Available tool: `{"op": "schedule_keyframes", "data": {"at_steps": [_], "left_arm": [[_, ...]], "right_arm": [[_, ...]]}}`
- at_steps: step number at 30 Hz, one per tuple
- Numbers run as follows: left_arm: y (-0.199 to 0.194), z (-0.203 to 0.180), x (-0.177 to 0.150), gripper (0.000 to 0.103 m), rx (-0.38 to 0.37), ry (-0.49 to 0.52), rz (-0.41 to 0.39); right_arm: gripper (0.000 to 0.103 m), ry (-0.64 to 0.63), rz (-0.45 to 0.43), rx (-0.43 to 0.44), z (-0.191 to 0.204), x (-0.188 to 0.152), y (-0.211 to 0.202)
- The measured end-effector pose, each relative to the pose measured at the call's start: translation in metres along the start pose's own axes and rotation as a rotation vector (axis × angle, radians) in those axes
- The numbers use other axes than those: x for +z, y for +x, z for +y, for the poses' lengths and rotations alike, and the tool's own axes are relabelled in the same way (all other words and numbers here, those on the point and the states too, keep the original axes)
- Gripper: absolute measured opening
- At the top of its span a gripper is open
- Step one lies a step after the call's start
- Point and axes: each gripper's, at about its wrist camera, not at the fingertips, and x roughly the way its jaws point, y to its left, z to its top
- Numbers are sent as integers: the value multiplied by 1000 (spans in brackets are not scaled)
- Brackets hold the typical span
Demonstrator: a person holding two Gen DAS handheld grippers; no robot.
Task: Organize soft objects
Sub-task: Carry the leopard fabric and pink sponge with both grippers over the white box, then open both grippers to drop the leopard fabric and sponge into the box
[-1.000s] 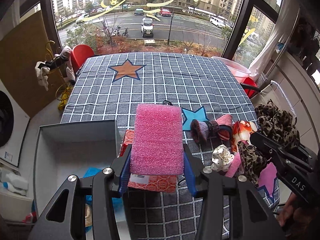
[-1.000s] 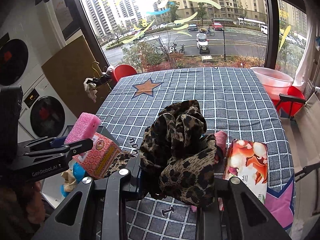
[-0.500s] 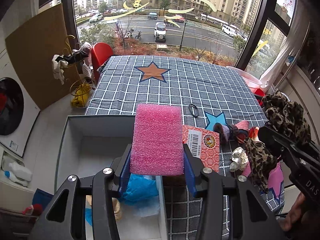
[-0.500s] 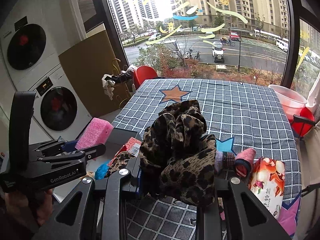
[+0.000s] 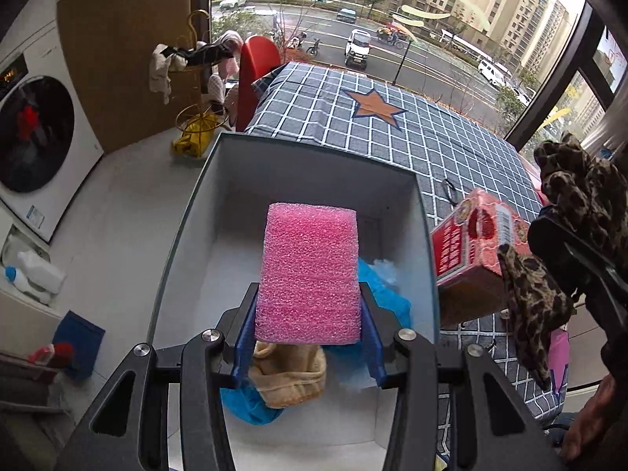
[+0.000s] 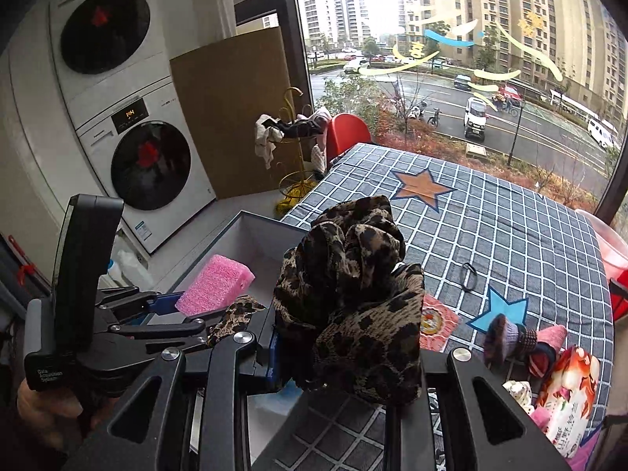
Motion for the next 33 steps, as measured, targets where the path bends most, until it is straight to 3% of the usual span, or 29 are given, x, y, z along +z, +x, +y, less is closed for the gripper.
{"op": "schedule_keyframes", "data": {"at_steps": [7,15,24,33], "left_arm": [[7,25,-26,49,-3,-53,19],[8,30,-56,49,10,-67,17],[20,40,-53,49,19,-82,40],[26,35,-48,49,21,-55,42]], "right_arm": [[28,-40,29,22,21,-4,18],[28,-85,64,57,43,-34,25],[28,-131,127,55,59,-39,58],[28,-145,108,0,57,-19,74]]}}
